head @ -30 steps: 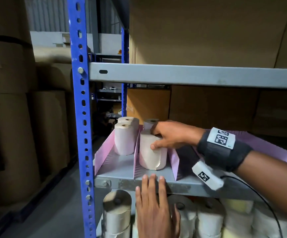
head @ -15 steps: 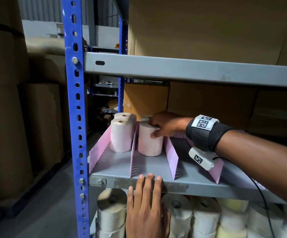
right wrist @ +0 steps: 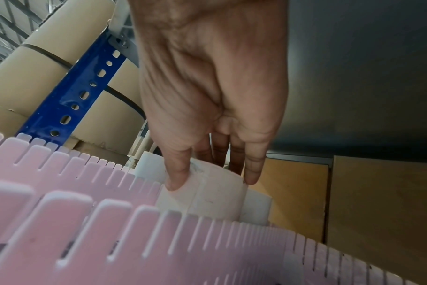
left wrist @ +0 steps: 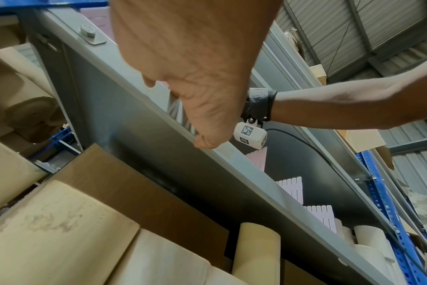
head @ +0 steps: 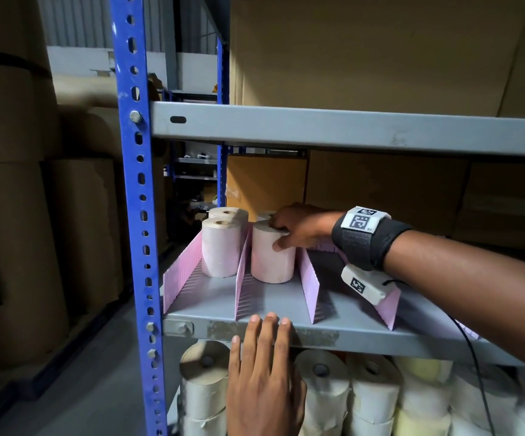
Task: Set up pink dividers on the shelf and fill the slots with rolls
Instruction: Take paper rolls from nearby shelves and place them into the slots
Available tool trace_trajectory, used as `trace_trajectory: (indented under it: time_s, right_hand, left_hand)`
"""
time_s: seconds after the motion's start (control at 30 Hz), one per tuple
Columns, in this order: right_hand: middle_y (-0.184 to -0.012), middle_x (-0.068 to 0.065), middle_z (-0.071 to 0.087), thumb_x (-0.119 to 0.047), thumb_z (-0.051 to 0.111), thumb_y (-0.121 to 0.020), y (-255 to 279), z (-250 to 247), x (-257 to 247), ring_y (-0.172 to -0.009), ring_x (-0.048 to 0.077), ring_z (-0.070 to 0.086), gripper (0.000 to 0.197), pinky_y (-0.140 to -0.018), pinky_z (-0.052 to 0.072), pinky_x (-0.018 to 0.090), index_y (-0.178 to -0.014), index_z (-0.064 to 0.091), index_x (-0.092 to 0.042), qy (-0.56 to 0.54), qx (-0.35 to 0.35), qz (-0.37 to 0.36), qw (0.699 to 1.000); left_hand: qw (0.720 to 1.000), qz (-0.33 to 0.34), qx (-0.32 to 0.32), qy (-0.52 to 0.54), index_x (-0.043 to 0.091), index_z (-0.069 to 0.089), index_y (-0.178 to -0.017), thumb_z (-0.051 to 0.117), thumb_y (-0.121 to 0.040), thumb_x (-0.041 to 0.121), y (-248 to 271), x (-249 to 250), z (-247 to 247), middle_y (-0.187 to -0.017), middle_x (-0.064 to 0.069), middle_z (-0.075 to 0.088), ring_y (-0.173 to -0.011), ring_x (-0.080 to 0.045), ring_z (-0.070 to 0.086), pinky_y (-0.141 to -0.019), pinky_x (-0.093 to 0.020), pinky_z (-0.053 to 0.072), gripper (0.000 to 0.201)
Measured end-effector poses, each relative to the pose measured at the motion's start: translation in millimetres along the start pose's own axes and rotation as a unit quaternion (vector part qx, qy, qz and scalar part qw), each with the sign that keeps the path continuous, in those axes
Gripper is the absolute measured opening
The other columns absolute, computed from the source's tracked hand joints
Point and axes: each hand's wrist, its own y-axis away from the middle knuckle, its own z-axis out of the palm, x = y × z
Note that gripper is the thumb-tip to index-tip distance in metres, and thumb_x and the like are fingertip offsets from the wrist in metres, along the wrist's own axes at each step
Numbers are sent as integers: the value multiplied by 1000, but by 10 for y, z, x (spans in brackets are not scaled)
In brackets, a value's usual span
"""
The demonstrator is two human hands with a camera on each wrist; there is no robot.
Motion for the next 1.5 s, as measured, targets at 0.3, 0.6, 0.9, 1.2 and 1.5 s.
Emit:
trace_trajectory:
  time_s: [0.3,0.6,0.9,1.2,1.5]
  right_hand:
    - [-124,11,64,-32,67,-92,132,-149,-67,-111,29,61,44,-94,51,38,-127,61,-5,-19,-17,13,1000]
    - [-127,-4,65,-52,59,-91,1465,-381,-247,-105,8,57,49,-81,48,25,-131,61,-23,-24,114,-53,992]
    - [-118,-25,64,-61,54,-87,3436,428,-367,-105,-11,57,45,-88,48,17,-120,67,-34,-126,135,29,982]
    - [-105,-31,65,-69,51,-83,4747,1146,184,-98,-10,60,48,-83,51,22,-115,69,-38,-153,114,220,957]
    - [-102,-31,66,-71,52,-79,5858,1202,1081,-94,-11,61,52,-84,54,26,-115,69,-38,-163,130,338,918]
  left_hand:
    - [994,4,-107,-28,16,78,-119,49,-68,39,-21,10,-257,-125,-4,73,-114,-30,71,-97,-43,40,63]
    - [991,23,-127,39,33,7,-162,49,-93,57,85,-70,-244,-170,13,-5,-159,-16,-4,-126,-41,17,85]
    - [957,19,-50,284,16,66,-134,67,-80,35,870,515,-486,-135,-3,65,-118,-23,65,-94,-29,53,57]
    - [912,42,-146,382,36,72,-111,68,-78,40,1249,1519,-499,-107,21,68,-90,1,61,-62,-9,43,34]
    - [829,250,-231,443,-4,58,-133,52,-97,55,1021,2760,-129,-149,-3,49,-133,-16,51,-111,-21,32,70]
